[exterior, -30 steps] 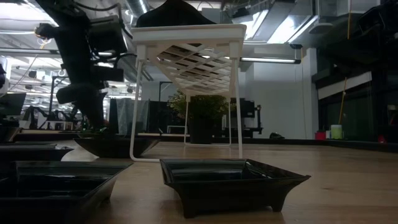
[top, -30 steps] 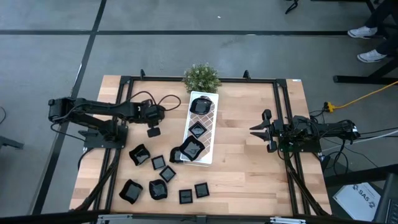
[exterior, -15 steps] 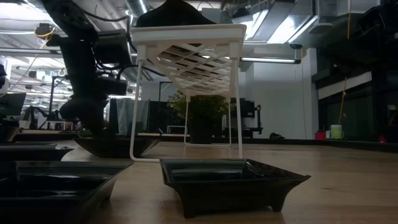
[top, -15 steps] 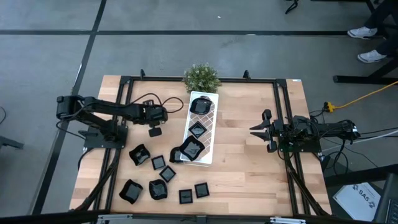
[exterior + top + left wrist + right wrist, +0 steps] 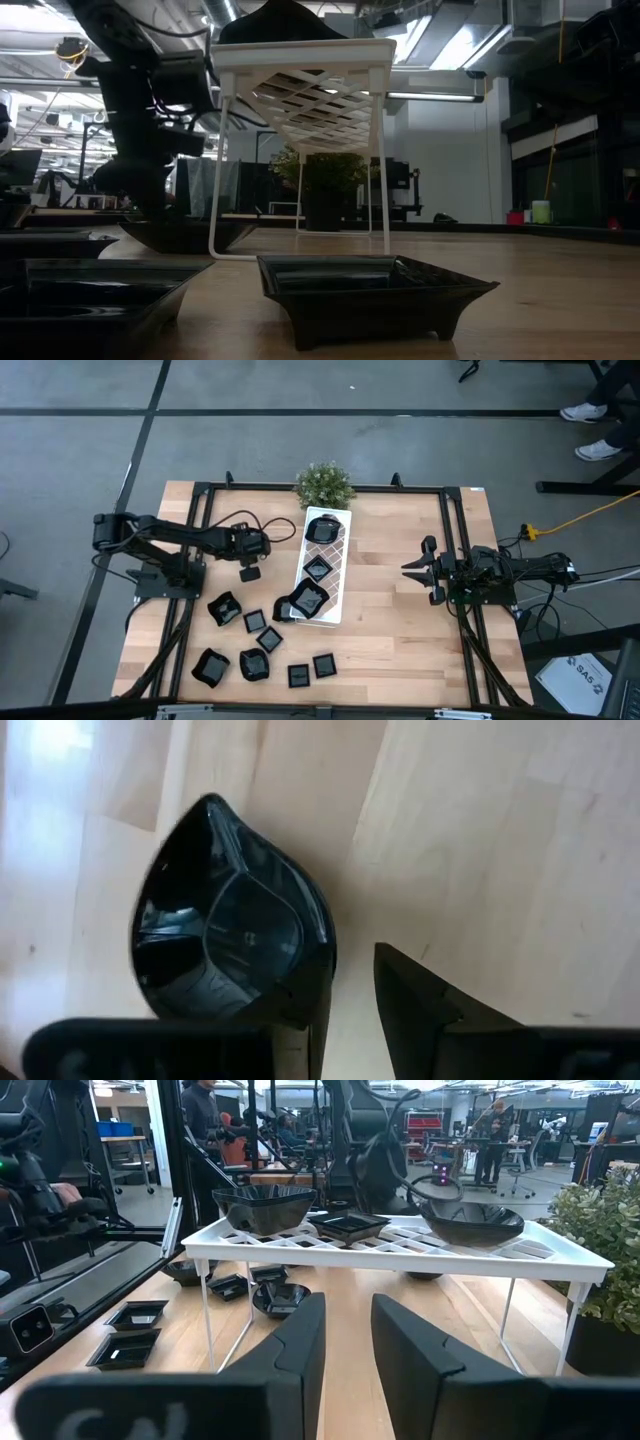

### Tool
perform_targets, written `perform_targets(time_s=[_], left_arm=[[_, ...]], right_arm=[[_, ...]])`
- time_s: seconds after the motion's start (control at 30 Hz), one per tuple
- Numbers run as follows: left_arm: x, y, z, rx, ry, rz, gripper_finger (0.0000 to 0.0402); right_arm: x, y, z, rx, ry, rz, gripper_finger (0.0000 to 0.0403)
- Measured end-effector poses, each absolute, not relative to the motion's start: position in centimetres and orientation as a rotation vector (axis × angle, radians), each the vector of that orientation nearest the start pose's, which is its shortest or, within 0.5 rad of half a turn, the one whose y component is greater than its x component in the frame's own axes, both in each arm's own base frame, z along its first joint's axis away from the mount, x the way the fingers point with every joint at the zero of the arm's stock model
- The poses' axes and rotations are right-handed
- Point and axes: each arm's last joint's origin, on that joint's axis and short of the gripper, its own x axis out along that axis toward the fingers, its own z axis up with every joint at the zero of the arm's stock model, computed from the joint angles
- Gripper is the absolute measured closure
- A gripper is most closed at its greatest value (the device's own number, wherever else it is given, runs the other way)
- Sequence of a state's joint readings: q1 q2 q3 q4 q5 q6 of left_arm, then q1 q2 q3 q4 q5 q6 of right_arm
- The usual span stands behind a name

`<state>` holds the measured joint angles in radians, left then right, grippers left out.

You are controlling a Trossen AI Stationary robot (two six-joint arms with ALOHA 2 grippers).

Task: Pick & Place Mini shaped plates
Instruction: Stack the top leaf shaped plate on top of the leaf shaped plate on the shelf

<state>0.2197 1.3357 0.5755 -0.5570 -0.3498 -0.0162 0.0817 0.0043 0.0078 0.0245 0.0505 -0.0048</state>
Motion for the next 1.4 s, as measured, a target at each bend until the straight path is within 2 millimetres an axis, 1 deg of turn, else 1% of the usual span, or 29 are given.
perform_targets(time_s=[0.1, 0.2, 0.37, 0.5, 0.67, 0.77, 0.9, 1.1, 1.4], left_arm=[[19.5, 5.4, 13.9, 0.08, 1.345, 0.499, 0.0329], [19.6, 5.6, 13.6, 0.115, 1.36, 0.546, 0.0329], [19.6, 5.7, 13.5, 0.14, 1.358, 0.578, 0.0333], [19.6, 5.7, 13.5, 0.14, 1.358, 0.577, 0.0353], [19.7, 5.6, 13.6, 0.132, 1.353, 0.582, 0.0394], [19.7, 5.6, 13.6, 0.124, 1.348, 0.59, 0.0397], [19.6, 5.6, 14.0, 0.12, 1.325, 0.593, 0.0399], [19.4, 5.4, 15.2, 0.094, 1.25, 0.618, 0.0399], [19.0, 4.1, 17.5, 0.105, 1.086, 0.636, 0.0399]], right_arm=[[9.7, 0.7, 16.8, -0.003, -0.028, 0.031, 0.0318], [9.7, 0.7, 16.8, -0.003, -0.028, 0.031, 0.0318], [9.7, 0.6, 16.8, -0.003, -0.028, 0.031, 0.0318], [9.7, 0.6, 16.8, -0.003, -0.028, 0.031, 0.0318], [9.7, 0.7, 16.8, -0.003, -0.028, 0.031, 0.0318], [9.7, 0.6, 16.8, -0.003, -0.028, 0.031, 0.0318], [9.7, 0.7, 16.8, -0.003, -0.028, 0.031, 0.0318], [9.7, 0.6, 16.8, -0.003, -0.028, 0.031, 0.0318], [9.7, 0.7, 16.8, -0.003, -0.028, 0.031, 0.0318]])
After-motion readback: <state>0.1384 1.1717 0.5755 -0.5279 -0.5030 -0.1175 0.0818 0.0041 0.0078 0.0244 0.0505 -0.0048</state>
